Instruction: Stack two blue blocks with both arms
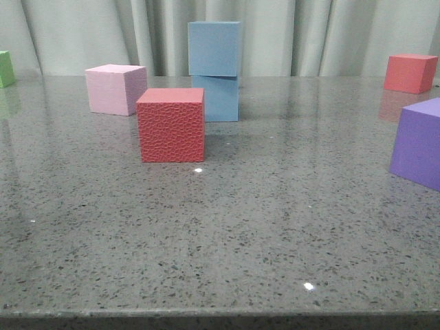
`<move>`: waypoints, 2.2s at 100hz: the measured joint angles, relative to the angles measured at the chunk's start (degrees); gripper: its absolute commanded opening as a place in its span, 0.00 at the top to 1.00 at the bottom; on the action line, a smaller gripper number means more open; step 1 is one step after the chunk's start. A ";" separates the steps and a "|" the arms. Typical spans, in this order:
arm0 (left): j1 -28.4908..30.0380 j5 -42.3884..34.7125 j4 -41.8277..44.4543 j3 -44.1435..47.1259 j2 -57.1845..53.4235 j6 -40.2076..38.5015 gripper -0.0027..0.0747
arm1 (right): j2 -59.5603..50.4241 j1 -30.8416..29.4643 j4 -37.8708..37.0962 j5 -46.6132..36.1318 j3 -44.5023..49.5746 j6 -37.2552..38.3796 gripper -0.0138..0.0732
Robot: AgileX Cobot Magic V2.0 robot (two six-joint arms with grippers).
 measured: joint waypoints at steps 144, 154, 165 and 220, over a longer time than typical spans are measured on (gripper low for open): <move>0.00 -21.90 7.15 80.08 -75.20 -2.45 0.99 | -14.20 0.00 1.38 -13.73 15.30 0.00 0.92; 0.00 -23.25 7.06 85.64 -81.64 -2.66 0.99 | -16.67 0.00 1.42 -14.16 16.83 0.00 0.92; 0.00 -23.94 6.21 90.33 -87.52 -2.87 0.99 | -19.38 0.00 1.42 -14.50 18.46 0.00 0.92; 0.00 -27.61 3.51 104.37 -102.87 -2.87 0.99 | -21.28 0.00 1.51 -15.53 22.57 0.00 0.92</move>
